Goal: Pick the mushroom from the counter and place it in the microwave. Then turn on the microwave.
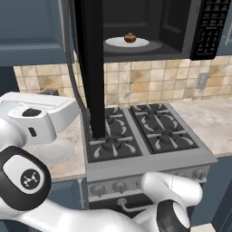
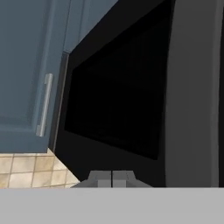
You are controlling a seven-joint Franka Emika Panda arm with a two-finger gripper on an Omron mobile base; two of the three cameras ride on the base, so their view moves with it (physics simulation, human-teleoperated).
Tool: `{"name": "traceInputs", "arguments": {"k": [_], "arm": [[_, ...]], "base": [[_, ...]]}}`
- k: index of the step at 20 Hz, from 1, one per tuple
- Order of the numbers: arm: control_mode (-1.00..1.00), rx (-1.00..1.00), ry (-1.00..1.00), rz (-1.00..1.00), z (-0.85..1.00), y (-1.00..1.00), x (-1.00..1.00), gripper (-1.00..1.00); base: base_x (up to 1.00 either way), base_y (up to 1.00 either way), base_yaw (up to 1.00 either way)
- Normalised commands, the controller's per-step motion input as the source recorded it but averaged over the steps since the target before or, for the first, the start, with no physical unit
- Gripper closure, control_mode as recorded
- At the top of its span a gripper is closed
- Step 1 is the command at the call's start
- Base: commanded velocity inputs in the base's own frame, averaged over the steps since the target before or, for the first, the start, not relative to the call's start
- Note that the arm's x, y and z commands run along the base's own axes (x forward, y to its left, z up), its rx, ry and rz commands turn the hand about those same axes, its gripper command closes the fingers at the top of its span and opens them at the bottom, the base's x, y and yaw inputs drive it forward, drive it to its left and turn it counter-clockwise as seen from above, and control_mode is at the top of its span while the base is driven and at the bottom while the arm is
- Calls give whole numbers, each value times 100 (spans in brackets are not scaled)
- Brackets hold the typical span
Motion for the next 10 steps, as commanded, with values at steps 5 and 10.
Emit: {"name": "traceInputs", "arguments": {"k": [5, 10], "arm": [[-100, 0, 0, -3, -1, 17, 21, 100], [-100, 0, 0, -3, -1, 17, 18, 100]], "base": [[0, 0, 0], [0, 0, 0]]}}
